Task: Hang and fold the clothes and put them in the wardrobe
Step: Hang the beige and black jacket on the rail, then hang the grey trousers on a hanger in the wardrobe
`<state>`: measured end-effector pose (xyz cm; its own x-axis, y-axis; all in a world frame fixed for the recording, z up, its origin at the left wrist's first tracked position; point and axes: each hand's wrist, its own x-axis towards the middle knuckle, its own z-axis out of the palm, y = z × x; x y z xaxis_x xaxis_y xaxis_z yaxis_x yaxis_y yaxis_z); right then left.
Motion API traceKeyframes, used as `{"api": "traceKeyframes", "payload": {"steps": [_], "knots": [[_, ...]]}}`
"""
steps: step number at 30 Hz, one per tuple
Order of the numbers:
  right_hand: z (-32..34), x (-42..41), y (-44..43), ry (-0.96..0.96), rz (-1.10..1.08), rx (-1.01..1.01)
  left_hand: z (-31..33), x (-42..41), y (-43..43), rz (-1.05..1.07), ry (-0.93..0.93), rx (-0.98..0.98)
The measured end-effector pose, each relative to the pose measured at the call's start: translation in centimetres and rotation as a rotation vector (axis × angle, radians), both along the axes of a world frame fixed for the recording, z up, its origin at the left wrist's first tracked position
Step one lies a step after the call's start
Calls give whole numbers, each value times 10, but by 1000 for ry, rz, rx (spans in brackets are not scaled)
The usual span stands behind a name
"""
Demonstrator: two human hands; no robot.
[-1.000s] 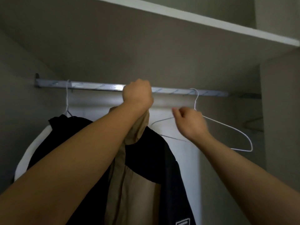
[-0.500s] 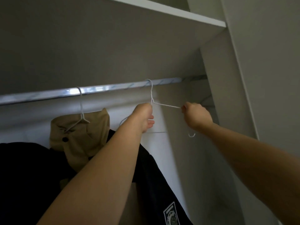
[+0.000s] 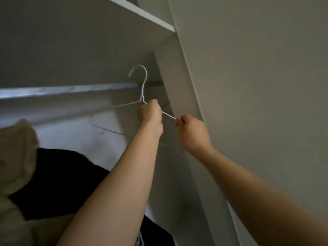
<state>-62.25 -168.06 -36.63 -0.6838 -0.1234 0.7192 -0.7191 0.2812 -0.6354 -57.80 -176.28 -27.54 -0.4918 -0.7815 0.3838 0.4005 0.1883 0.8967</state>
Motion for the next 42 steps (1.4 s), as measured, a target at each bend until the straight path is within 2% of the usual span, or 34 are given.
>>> {"api": "traceKeyframes", "payload": {"steps": [5, 9, 12, 16, 18, 22, 26, 32, 35, 42], "knots": [[-69, 1, 74, -42, -91, -88, -60, -27, 45, -176, 201, -23], [-126, 3, 127, -58, -181, -151, -116, -33, 86, -354, 283, -79], [-164, 5, 162, -132, -230, -170, -150, -40, 124, -458, 290, -97], [-204, 12, 204, -237, -301, -162, -184, -50, 176, -548, 250, -231], [-220, 19, 223, -265, -326, -119, -199, -56, 200, -593, 203, -324], [-236, 29, 267, -204, -459, 54, -212, -62, 258, -704, 138, -466], [-208, 34, 331, -236, -596, 23, -175, -60, 345, -861, 95, -638], [-116, 72, 435, -359, -831, -250, -76, -34, 486, -1211, 126, -886], [-54, 96, 484, -457, -936, -311, -17, -18, 550, -1380, 152, -910], [87, 159, 578, -449, -1304, -248, 110, 17, 653, -1644, 113, -812]]}}
